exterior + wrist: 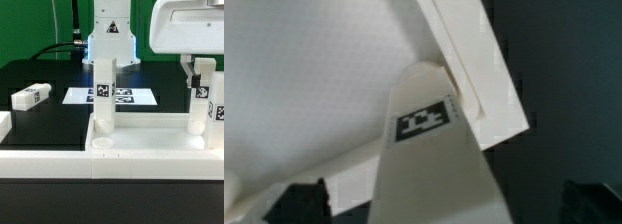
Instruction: Assemble desk
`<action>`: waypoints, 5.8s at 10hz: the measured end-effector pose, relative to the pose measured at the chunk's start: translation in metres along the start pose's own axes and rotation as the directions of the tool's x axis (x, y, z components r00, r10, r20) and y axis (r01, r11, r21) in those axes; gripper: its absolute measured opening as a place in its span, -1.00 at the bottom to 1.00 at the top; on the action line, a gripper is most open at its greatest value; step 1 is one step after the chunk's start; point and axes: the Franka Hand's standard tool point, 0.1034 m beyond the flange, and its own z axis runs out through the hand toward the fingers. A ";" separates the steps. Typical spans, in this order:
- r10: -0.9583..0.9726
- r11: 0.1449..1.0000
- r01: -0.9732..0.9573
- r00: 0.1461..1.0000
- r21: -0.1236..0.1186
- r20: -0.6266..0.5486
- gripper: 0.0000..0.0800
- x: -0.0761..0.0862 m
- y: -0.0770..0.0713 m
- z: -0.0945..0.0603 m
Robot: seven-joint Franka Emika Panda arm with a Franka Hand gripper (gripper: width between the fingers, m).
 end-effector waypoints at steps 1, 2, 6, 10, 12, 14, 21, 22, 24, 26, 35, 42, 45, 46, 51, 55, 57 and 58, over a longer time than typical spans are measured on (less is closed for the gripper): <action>-0.094 0.996 0.094 0.996 -0.002 -0.002 0.62 0.001 0.000 0.000; -0.161 0.987 0.161 0.987 -0.006 -0.002 0.62 0.001 0.000 0.000; -0.304 0.952 0.304 0.953 -0.032 -0.003 0.32 0.001 0.002 0.002; -0.281 0.959 0.281 0.960 -0.032 -0.003 -0.28 0.001 0.003 0.002; -0.245 0.969 0.245 0.969 -0.032 -0.004 -0.28 0.001 0.003 0.002; -0.098 0.995 0.098 0.995 -0.031 -0.009 -0.28 0.001 0.003 0.002; 0.481 0.877 -0.481 0.877 -0.005 -0.003 -0.27 0.000 0.005 0.002; 0.571 0.821 -0.571 0.821 -0.006 -0.002 -0.27 -0.001 0.004 0.003; 0.726 0.687 -0.726 0.687 -0.003 0.007 -0.27 -0.002 0.002 0.003; 0.819 0.573 -0.819 0.573 -0.004 0.009 -0.27 -0.002 0.002 0.003; 0.753 0.658 -0.753 0.658 -0.017 0.012 0.61 -0.002 0.004 0.004; 0.210 0.978 -0.209 0.978 -0.016 0.006 0.62 -0.001 0.002 0.005; 0.030 0.999 -0.030 1.000 -0.031 0.001 0.62 0.000 0.002 0.005; -0.001 0.999 0.001 1.000 -0.032 0.002 0.62 -0.001 0.001 0.005; -0.300 0.953 0.300 0.954 -0.041 0.008 0.62 0.000 0.002 0.005; -0.326 0.944 0.326 0.945 -0.047 0.006 0.17 0.000 0.002 0.005; -0.301 0.953 0.301 0.954 -0.047 0.004 -0.27 0.000 0.002 0.005; -0.273 0.961 0.273 0.962 -0.046 0.003 -0.27 0.000 0.002 0.005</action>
Offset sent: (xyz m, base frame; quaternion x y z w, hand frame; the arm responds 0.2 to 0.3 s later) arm 0.0028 0.0057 0.0007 -0.0102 0.0006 -0.1291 0.9916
